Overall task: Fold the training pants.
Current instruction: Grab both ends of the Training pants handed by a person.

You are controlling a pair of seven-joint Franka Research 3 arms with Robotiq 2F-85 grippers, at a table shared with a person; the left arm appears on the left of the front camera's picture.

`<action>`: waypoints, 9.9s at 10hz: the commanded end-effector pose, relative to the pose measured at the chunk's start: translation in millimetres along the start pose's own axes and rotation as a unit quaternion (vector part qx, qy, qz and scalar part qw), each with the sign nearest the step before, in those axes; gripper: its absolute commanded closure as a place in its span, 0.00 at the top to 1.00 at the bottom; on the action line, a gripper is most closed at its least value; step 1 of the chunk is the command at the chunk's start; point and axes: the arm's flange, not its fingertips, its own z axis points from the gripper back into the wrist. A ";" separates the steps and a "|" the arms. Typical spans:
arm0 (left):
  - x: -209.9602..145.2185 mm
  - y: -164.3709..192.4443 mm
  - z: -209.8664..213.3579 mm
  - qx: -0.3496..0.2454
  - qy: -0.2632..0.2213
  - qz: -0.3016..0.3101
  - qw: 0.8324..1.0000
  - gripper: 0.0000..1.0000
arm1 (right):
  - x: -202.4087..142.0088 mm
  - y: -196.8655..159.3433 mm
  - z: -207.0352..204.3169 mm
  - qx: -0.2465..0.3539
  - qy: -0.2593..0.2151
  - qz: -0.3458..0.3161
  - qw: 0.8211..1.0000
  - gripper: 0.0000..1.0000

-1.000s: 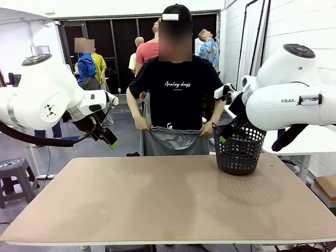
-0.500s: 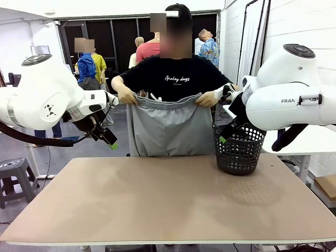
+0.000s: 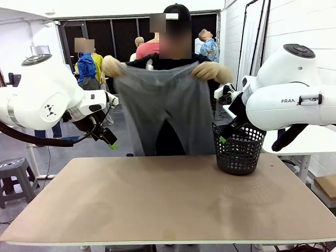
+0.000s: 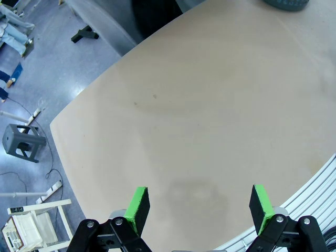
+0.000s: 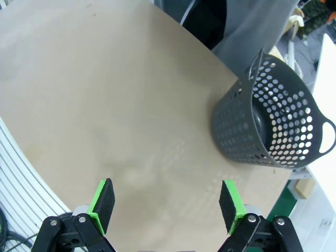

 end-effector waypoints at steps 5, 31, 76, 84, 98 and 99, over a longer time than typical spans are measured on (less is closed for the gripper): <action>0.2 1.2 -1.2 -0.001 0.000 0.001 1.000 1.00 | 0.1 0.6 -1.8 0.007 -0.001 0.000 1.000 1.00; 0.2 1.2 -1.2 -0.001 0.000 0.001 1.000 1.00 | 0.1 0.6 -1.8 0.007 -0.001 0.000 1.000 1.00; 0.2 1.2 -1.2 -0.001 0.000 0.001 1.000 1.00 | 0.1 0.6 -1.8 0.007 -0.001 0.000 1.000 1.00; 0.2 1.2 -1.2 -0.001 0.000 0.001 1.000 1.00 | 0.1 0.6 -1.8 0.007 -0.001 0.000 1.000 1.00; 0.2 1.2 -1.2 -0.001 0.000 0.001 1.000 1.00 | 0.1 0.6 -1.8 0.007 -0.001 0.000 1.000 1.00; 0.2 1.2 -1.2 -0.001 0.000 0.001 1.000 1.00 | 0.1 0.6 -1.8 0.007 -0.001 0.000 1.000 1.00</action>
